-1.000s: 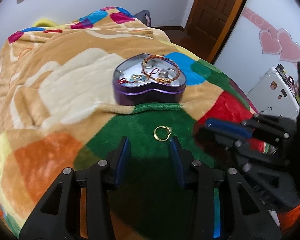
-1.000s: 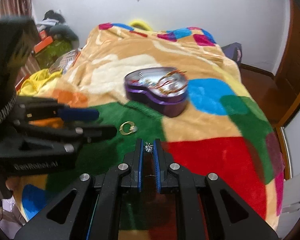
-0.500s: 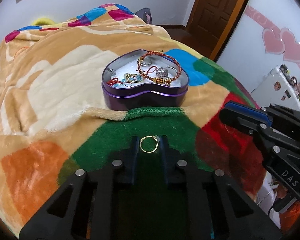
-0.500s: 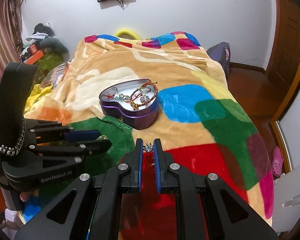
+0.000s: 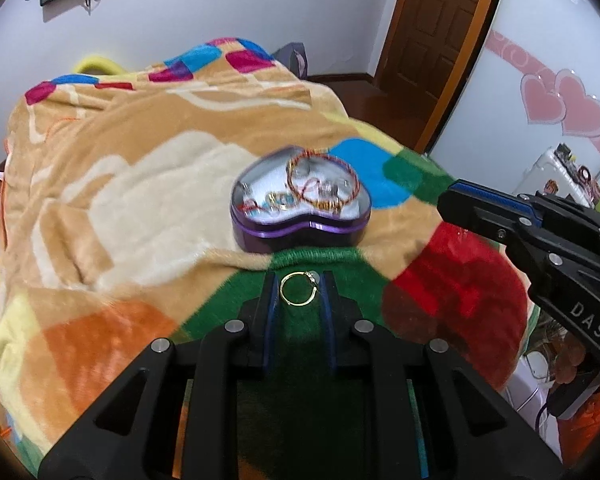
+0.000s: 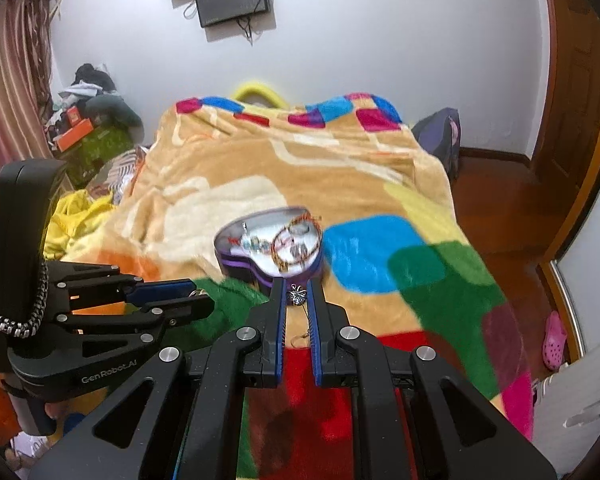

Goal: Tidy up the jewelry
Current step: 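Carry the ring and earring into the heart tin and open both tools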

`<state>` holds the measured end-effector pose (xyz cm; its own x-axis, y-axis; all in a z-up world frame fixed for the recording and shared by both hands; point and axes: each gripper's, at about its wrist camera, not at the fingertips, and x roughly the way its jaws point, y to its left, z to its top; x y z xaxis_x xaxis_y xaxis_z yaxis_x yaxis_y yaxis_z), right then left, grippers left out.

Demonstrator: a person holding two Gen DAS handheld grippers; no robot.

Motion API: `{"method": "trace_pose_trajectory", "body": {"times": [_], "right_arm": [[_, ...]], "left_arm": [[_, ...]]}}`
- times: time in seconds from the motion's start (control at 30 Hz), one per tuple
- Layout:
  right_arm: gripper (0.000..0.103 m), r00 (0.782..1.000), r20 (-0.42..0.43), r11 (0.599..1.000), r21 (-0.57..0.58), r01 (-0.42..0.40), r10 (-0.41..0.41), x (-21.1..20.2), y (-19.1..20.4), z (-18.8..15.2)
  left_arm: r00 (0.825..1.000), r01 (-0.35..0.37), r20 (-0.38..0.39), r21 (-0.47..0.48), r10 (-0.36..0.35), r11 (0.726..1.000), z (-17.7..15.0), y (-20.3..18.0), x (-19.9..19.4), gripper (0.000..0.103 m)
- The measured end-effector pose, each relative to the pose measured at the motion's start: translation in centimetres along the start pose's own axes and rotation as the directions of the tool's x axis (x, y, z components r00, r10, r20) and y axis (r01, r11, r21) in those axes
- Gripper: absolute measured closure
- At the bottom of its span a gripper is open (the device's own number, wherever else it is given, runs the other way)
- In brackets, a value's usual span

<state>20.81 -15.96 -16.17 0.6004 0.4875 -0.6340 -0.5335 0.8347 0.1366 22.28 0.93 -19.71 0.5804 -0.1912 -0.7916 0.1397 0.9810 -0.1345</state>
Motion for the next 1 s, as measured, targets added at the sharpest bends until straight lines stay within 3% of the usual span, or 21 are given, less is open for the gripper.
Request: {"method": "trace_pose_trajectory", "body": {"times": [0.6, 0.8, 1.0], "right_arm": [[0.094, 0.991, 0.126, 0.999, -0.019, -0.029, 0.031, -1.4, 1.5, 3.8], [0.094, 0.989, 0.144, 0.999, -0.024, -0.037, 0.040, -0.5, 1.6, 5.0], [0.094, 0.991, 0.127, 0.999, -0.023, -0.040, 0.043, 1.3, 1.1, 5.8]], "left_arm": [[0.981, -0.036, 0.188, -0.024, 0.040, 0.999, 4.6, 1.8, -5.4, 0.084], [0.981, -0.030, 0.191, -0.019, 0.033, 0.999, 5.6, 1.9, -4.3, 0.084], [0.991, -0.018, 0.135, -0.012, 0.019, 1.000, 6.1, 2.3, -1.3, 0.084]]}}
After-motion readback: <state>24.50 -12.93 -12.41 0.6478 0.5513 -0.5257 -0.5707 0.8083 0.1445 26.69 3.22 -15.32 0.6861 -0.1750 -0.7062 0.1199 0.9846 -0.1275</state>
